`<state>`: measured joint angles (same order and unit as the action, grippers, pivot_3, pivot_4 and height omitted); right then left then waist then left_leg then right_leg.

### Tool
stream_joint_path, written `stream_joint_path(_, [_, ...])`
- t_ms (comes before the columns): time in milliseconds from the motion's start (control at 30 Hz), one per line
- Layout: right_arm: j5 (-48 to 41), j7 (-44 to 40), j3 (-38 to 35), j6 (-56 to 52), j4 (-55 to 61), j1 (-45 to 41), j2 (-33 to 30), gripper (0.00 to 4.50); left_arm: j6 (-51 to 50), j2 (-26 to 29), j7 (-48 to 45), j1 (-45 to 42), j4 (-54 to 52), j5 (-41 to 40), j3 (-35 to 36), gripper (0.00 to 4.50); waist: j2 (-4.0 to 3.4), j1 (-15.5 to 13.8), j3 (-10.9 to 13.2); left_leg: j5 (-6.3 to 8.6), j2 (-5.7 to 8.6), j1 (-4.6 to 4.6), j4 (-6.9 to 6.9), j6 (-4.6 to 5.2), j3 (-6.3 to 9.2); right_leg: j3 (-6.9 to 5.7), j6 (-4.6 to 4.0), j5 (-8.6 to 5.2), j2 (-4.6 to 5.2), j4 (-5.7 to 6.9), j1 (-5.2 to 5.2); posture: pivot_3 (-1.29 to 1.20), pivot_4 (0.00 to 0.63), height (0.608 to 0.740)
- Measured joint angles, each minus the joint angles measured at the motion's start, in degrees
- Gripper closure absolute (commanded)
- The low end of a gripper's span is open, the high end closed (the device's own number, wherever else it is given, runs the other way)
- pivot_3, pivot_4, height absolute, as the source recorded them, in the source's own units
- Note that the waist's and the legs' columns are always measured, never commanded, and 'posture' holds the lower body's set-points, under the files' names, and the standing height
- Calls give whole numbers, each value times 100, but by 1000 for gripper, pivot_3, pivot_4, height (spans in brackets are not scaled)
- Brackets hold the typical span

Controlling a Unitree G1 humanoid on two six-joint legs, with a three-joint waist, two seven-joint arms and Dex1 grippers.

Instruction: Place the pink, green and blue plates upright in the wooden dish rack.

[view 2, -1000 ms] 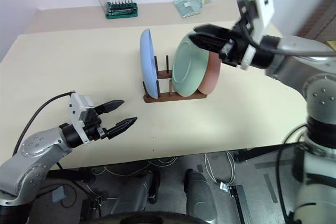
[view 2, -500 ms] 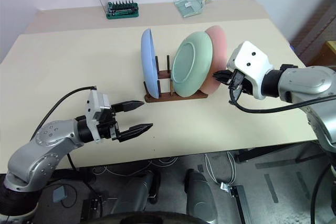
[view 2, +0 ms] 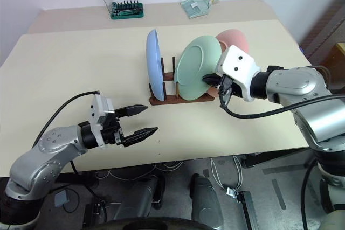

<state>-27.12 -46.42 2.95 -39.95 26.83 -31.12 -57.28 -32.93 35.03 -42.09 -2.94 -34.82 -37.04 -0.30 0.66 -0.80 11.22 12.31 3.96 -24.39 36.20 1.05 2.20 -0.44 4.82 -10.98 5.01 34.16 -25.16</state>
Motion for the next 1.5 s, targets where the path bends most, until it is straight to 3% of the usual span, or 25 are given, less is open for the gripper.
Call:
stream_joint_path(500, [350, -461, -610, 39, -132, 666, -631, 4471, 2, -25, -21, 29, -6, -30, 25, 491, 2, 20, -1, 1, -3, 9, 1, 2, -17, 5, 0, 2, 1, 6, 0, 0, 150, 740])
stream_joint_path(900, [612, -237, 24, 137, -252, 65, 436, 4471, 1, -78, 25, 20, -13, -28, 19, 491, 4, 13, -3, 1, -3, 9, 6, 2, -20, 7, 4, 9, -2, 8, 0, 0, 150, 740])
stream_joint_path(1167, [348, -314, 16, 139, -79, -276, 752, 4471, 1, -105, 138, 68, -17, -26, 21, 491, 7, 4, -4, 3, -2, 8, 9, 5, -20, 7, 7, 10, -1, 7, 2, 0, 150, 740])
stream_joint_path(1333, [244, -334, -21, 95, 52, -337, 759, 4471, 4, -138, 157, 68, -17, -22, 21, 491, 8, 7, -5, 3, -2, 9, 9, 5, -20, 7, 6, 10, -1, 7, 2, 0, 150, 740])
stream_joint_path(1500, [394, -351, -445, 159, -128, -320, 253, 4471, 17, -134, 150, 67, -14, -11, 28, 491, 8, -12, -5, 4, 0, 7, 12, 7, -21, 6, 6, 10, 2, 4, 3, 0, 150, 740])
